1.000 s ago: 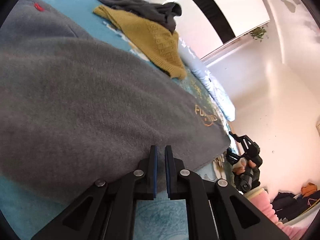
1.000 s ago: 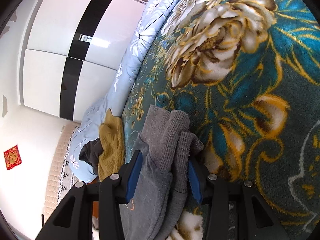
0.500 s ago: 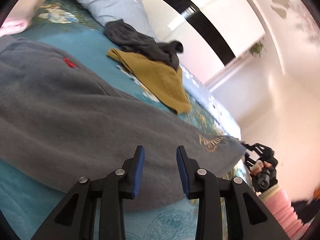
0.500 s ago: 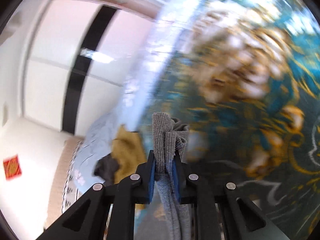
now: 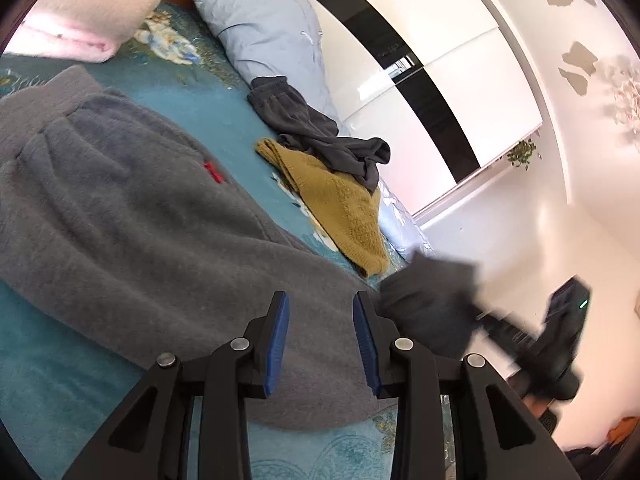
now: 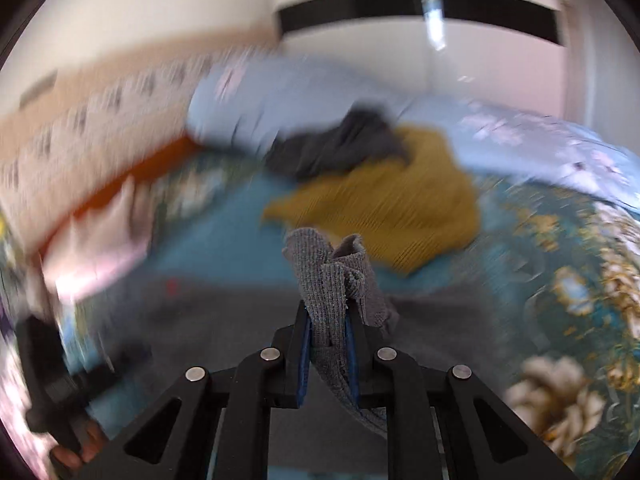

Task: Fold clothes
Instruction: 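Carry the held cuff over the grey garment with the right gripper and release it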

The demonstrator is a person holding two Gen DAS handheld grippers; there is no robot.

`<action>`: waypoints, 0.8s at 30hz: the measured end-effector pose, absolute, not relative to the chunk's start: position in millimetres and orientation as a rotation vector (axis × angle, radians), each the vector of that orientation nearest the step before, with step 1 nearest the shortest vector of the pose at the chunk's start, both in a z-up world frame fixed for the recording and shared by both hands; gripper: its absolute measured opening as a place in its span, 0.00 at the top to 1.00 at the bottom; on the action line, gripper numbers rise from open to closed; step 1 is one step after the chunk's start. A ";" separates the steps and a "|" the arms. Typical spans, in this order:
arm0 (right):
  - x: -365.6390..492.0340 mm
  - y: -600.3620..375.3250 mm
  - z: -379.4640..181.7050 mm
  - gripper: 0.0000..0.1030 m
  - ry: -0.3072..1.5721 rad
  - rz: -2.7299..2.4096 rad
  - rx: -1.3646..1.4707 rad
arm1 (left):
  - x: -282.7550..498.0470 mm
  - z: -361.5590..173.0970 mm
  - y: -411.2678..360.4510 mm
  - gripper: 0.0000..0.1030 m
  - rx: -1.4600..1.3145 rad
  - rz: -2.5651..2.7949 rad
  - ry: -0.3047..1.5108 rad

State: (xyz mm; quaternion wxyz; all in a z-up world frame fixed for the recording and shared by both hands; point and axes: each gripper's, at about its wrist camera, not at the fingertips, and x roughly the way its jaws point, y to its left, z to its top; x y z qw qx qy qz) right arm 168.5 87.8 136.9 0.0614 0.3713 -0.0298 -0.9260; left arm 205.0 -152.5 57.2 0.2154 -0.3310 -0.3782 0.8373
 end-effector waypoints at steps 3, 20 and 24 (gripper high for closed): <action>166.6 52.6 104.1 0.84 0.080 -2.776 1.200 | 204.2 53.7 -155.9 0.67 -0.934 2.308 -1.075; 190.1 25.2 80.3 0.57 0.130 -2.625 1.184 | 202.8 44.4 -163.9 0.67 -0.968 2.304 -1.153; 194.5 29.7 90.6 0.56 0.071 -2.563 1.155 | 202.1 42.8 -164.7 0.67 -0.979 2.312 -1.156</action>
